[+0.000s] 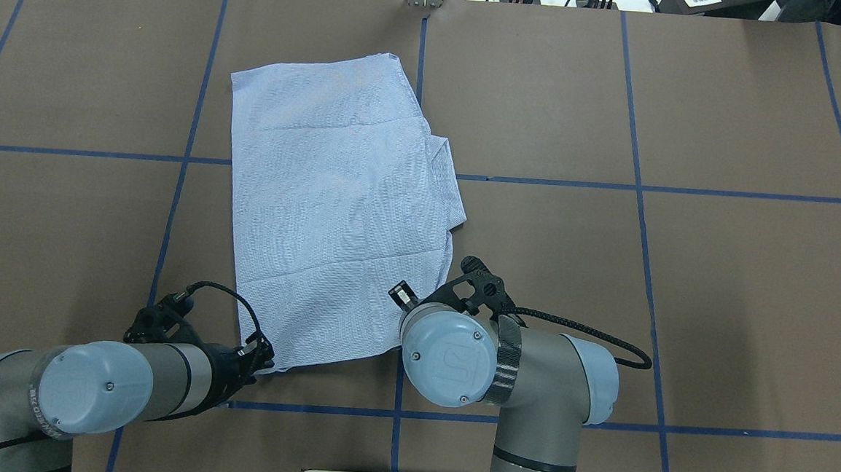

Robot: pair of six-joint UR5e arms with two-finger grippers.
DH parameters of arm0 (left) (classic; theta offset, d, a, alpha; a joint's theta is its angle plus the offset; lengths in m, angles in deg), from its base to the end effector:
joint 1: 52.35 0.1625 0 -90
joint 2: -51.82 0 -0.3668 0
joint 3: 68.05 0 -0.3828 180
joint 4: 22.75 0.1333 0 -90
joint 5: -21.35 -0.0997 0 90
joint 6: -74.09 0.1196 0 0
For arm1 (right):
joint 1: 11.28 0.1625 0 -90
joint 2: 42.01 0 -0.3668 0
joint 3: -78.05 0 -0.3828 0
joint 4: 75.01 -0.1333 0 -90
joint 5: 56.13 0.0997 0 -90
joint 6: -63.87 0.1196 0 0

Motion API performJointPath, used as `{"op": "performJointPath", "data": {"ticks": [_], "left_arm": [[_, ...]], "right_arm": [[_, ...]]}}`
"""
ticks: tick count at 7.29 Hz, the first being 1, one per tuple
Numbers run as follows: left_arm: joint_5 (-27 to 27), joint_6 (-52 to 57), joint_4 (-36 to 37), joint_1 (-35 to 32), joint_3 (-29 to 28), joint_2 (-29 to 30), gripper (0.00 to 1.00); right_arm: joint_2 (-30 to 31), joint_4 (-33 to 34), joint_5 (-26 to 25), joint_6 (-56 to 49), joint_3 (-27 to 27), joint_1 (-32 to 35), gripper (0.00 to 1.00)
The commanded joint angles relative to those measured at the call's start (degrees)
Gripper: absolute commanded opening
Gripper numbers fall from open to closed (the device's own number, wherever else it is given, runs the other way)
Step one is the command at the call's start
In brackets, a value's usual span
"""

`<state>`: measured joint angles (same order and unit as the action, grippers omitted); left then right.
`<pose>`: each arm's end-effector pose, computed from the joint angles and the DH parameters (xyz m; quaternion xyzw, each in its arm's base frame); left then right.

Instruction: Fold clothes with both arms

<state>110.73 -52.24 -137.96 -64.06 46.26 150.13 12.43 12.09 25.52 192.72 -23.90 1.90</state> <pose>0.4914 -0.2393 0.2984 -0.0985 0.4734 -0.3587 0.7985 -0.5757 -0.2896 0.1772 -0.0301 -0.4287 0.4237 0.7974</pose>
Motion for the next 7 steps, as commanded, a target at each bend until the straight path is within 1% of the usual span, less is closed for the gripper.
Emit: {"op": "performJointPath", "data": {"ticks": [1,3,5,6,7], "left_arm": [[0.17,0.47,0.16,0.02,0.21,0.74,0.0],[0.26,1.26,0.25,-0.16,0.65,0.74,0.0],[0.44,1.53,0.25,-0.07,1.79,0.83,0.0],[0.61,1.79,0.25,0.02,3.88,0.92,0.0],[0.96,3.01,0.34,0.02,7.56,0.74,0.0]], "right_arm": [[0.14,0.0,0.0,0.0,-0.18,0.08,0.0],[0.66,0.0,0.09,-0.09,-1.14,0.17,0.0],[4.69,0.0,0.17,-0.09,-6.22,-0.09,0.0],[6.28,0.17,0.09,-0.09,-9.2,-1.05,0.0],[7.6,3.48,0.0,-0.09,-14.28,-3.15,0.0]]}}
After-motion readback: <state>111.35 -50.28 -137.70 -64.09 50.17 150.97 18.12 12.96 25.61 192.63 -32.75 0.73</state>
